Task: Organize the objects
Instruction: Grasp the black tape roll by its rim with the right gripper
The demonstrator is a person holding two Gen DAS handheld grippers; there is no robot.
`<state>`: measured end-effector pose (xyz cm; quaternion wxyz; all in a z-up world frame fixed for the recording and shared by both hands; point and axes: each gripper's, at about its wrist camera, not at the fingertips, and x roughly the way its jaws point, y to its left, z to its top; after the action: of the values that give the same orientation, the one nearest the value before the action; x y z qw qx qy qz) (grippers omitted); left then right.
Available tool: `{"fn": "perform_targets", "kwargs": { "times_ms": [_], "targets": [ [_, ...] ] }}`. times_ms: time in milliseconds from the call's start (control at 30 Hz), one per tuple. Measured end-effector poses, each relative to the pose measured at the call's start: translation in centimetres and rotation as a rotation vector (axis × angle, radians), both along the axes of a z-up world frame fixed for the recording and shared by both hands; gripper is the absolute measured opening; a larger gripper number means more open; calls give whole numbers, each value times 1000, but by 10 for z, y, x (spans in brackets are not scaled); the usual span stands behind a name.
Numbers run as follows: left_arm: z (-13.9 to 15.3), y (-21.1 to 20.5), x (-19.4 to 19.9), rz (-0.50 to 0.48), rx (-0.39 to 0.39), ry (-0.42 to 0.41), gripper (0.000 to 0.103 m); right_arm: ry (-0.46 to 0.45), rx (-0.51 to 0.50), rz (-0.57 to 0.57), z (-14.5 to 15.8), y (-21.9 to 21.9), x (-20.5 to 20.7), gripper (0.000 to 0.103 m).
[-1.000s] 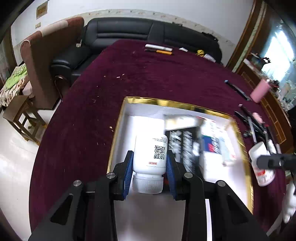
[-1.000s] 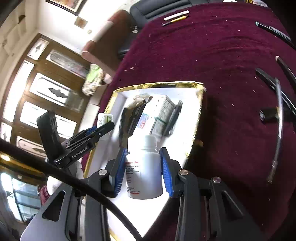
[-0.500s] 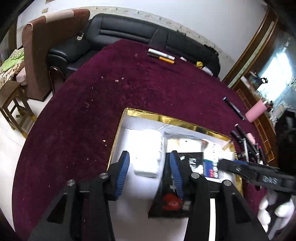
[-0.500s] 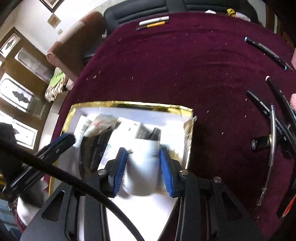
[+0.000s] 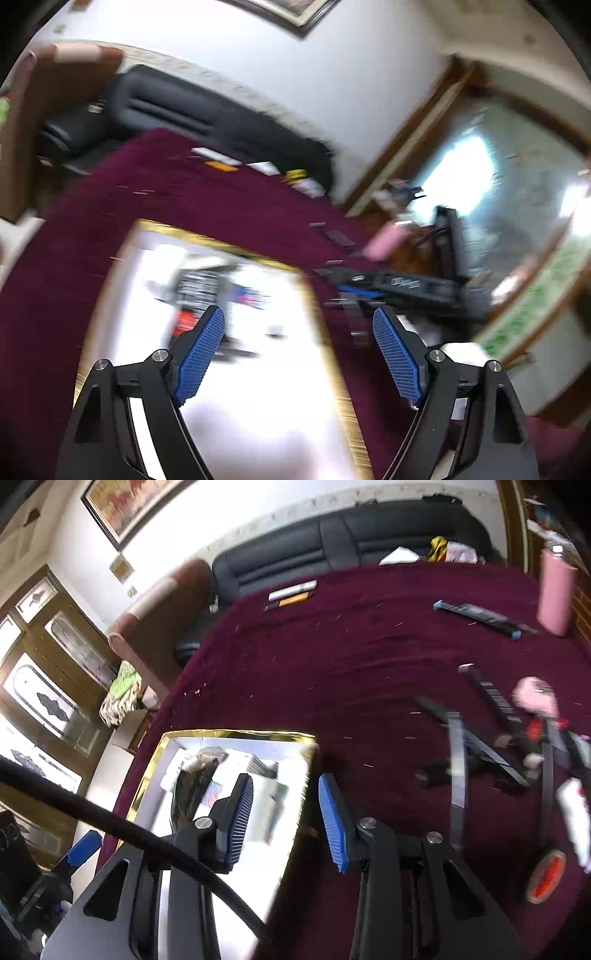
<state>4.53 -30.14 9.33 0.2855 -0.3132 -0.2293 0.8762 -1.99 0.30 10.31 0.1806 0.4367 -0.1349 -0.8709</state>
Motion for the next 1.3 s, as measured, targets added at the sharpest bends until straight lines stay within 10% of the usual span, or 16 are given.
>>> {"fn": "perform_targets", "kwargs": {
  "times_ms": [200,367,633,700,800,1300],
  "targets": [
    [14,29,34,-79,156,83,95,20,-22,-163,-3,119,62,55],
    [-18,80,36,-223,293,-30,100,-67,86,-195,-30,169,82,55],
    [-25,142,39,-266,100,-114,99,9,335,-68,-53,122,65,55],
    [-18,139,43,-245,70,-102,99,7,366,-48,-66,113,58,38],
    [-13,135,46,-207,31,-99,99,-5,354,-37,-78,112,53,12],
    [-33,245,-47,-151,-387,-126,99,-105,101,-3,-80,164,98,15]
  ]
}}
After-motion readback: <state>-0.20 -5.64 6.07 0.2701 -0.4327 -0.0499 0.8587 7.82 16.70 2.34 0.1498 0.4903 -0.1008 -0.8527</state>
